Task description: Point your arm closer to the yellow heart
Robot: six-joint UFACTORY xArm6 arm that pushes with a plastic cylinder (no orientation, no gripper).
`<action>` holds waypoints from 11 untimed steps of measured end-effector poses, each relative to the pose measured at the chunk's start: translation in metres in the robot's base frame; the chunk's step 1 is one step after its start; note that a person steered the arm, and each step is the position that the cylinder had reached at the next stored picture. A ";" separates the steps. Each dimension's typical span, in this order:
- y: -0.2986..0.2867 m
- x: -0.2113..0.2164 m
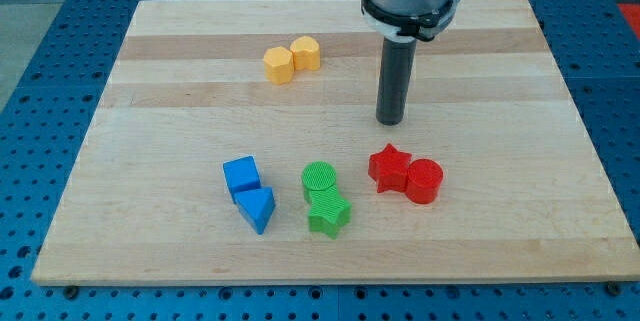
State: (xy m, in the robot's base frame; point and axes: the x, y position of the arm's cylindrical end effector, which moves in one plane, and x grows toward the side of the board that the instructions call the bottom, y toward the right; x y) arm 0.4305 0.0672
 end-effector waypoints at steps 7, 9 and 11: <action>-0.053 -0.149; -0.081 -0.149; -0.108 -0.149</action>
